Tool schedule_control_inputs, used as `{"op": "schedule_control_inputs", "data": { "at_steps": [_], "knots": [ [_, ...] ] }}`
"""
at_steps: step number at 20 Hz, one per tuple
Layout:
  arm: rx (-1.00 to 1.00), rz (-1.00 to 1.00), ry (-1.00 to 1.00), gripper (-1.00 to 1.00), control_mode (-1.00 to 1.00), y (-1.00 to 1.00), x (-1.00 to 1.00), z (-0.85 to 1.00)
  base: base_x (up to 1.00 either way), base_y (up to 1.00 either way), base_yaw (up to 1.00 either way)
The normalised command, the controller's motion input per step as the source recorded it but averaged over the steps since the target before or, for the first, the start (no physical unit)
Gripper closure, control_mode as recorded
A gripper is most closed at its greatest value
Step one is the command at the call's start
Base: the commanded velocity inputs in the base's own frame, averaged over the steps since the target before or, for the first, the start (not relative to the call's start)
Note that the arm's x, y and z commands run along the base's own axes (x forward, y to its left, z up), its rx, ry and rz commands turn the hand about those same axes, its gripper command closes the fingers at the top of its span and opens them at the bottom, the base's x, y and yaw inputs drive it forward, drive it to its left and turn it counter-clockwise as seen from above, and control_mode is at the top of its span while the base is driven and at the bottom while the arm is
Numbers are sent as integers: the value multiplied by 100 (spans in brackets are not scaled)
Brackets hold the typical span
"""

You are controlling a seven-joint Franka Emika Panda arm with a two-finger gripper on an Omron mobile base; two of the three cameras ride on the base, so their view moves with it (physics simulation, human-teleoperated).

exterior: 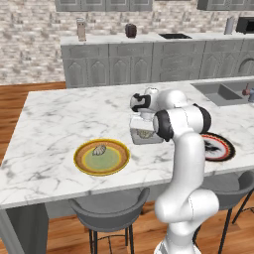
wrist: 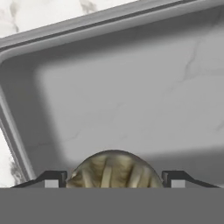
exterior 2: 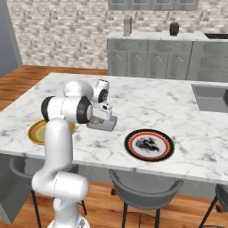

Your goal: Place two dumplings into each of the tupperware containers and then place the containers in the fridge.

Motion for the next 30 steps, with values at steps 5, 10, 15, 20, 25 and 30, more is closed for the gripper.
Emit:
{"op": "schedule_control_inputs", "data": {
  "at_steps": [5,10,15,20,25,30],
  "knots": [
    [0,0,-24,100,-100,7,2,0,0,0,0],
    [0,0,-20,100,-100,-1,30,0,0,0,0],
    [0,0,-17,100,-100,-13,36,-3,0,0,0],
    [0,0,-1,100,-100,-3,11,-31,0,0,0],
    [0,0,0,100,-100,0,0,-14,0,0,0],
    [0,0,0,100,-100,0,0,0,0,0,0]
  ]
}}
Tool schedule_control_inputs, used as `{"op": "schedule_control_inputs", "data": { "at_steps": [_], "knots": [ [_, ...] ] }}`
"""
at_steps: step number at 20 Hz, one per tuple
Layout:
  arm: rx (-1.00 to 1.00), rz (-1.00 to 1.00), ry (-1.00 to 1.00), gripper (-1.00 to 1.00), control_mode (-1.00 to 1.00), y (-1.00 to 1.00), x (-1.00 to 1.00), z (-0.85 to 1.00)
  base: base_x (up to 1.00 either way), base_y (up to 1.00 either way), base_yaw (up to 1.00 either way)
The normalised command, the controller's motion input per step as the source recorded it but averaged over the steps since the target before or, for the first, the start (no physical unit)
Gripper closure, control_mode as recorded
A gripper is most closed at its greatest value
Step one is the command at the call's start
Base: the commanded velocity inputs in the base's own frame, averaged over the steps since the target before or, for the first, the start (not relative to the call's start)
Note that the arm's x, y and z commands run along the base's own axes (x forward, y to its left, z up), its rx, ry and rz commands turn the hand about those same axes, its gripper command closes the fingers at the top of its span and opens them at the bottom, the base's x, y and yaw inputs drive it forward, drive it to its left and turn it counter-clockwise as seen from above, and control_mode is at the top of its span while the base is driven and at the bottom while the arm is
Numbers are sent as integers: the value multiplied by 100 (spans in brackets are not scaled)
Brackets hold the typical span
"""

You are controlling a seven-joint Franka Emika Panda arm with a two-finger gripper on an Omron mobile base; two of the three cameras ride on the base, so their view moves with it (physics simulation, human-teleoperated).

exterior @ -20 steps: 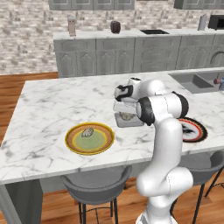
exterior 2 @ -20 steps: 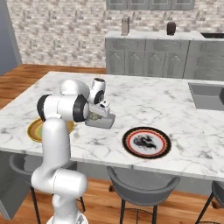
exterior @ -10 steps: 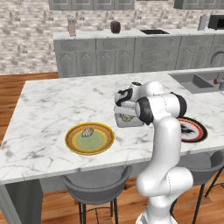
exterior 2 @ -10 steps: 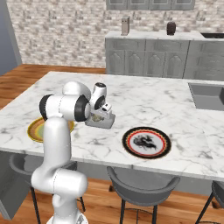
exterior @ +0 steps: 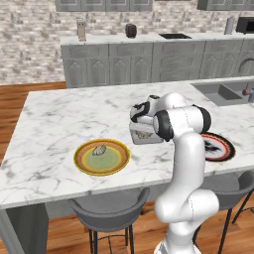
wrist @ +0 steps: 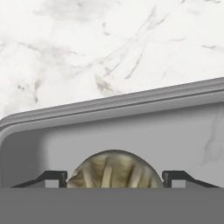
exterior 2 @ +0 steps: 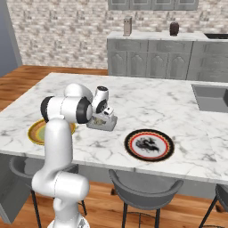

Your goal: Place two dumplings into each of the tupperware containers and then place the containers in the fridge.

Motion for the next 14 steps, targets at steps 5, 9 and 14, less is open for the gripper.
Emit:
{"op": "schedule_control_inputs", "data": {
  "at_steps": [5,9,14],
  "knots": [
    [0,0,0,-100,-100,0,0,0,0,0,0],
    [0,0,0,-100,-100,0,0,0,0,0,0],
    [0,0,0,-100,-100,0,0,0,0,0,0]
  ]
}}
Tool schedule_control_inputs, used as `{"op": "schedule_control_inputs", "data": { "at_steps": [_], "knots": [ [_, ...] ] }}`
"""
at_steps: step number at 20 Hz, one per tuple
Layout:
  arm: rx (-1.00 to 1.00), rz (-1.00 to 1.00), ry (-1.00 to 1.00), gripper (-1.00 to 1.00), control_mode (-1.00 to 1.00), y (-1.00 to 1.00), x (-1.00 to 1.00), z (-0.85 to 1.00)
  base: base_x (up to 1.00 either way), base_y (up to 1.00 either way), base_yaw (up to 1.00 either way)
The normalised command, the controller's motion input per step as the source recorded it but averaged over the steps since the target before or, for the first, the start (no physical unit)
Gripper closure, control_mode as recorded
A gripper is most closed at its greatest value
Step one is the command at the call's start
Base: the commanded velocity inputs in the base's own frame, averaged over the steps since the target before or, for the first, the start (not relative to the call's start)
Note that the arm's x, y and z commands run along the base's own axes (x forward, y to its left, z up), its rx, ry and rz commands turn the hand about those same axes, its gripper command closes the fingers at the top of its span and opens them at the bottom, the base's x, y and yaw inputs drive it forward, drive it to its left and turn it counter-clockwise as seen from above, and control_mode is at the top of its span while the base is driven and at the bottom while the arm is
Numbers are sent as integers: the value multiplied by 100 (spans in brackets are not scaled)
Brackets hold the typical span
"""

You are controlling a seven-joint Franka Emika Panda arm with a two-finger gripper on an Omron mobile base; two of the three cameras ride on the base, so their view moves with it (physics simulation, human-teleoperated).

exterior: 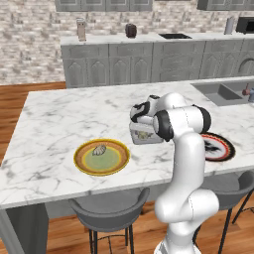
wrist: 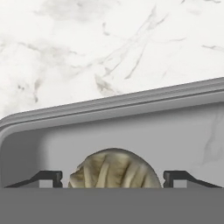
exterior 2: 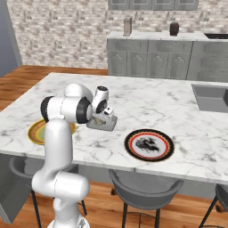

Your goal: Place two dumplings into each of the tupperware containers and then place the containers in the fridge.

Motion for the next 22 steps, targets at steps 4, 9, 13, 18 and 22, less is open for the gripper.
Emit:
{"op": "schedule_control_inputs", "data": {
  "at_steps": [4,9,13,18,22],
  "knots": [
    [0,0,0,-100,-100,0,0,0,0,0,0],
    [0,0,0,-100,-100,0,0,7,0,0,0],
    [0,0,1,-100,-100,0,-11,51,0,0,0],
    [0,-1,0,-100,-100,13,-53,54,0,0,0],
    [-4,2,2,-100,-100,88,-47,46,0,0,0]
  ]
}}
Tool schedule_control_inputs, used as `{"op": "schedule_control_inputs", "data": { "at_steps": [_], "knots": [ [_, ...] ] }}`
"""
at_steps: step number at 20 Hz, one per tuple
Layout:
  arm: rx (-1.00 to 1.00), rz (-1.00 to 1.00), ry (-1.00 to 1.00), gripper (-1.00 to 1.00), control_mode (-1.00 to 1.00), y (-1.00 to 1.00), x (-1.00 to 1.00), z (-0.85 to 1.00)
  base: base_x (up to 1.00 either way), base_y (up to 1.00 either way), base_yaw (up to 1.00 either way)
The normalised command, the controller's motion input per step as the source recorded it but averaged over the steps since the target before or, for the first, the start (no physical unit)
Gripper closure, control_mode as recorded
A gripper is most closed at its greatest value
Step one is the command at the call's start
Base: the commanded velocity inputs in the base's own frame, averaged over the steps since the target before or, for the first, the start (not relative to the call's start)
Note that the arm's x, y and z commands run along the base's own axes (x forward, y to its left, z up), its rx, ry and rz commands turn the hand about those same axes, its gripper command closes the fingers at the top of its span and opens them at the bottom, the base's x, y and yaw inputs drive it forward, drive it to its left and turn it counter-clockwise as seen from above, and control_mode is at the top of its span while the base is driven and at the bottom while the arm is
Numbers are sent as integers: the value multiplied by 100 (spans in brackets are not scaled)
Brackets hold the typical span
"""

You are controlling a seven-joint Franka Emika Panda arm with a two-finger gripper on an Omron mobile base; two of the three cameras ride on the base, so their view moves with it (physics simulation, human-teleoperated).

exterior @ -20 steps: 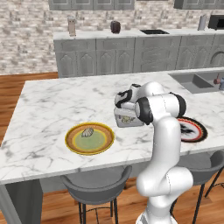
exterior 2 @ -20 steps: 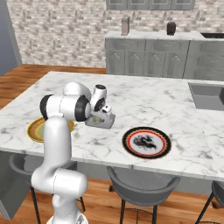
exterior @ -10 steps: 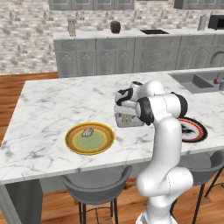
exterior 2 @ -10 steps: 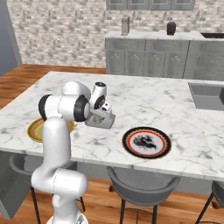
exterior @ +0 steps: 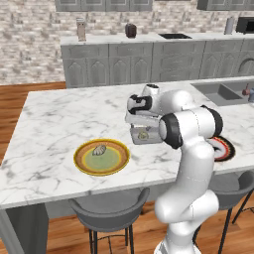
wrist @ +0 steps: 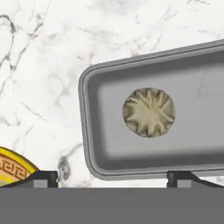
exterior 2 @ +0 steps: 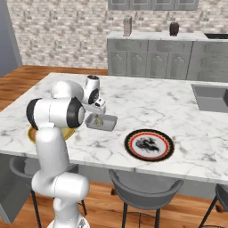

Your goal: Place two dumplings into each of the tupperware containers and then place the containers in the fridge.

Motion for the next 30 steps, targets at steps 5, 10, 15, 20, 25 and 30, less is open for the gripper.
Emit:
{"op": "schedule_control_inputs", "data": {
  "at_steps": [5,10,15,20,25,30],
  "knots": [
    [-9,3,3,-100,-100,100,-58,39,0,0,0],
    [-6,0,1,-100,-100,78,-76,8,0,0,0],
    [-1,0,3,-100,-100,49,-26,0,0,0,0],
    [3,-1,10,-100,-100,18,0,-1,0,0,0],
    [0,-4,0,-100,-100,50,0,-8,0,0,0],
    [0,-1,0,-100,-100,44,0,-20,0,0,0]
  ]
}}
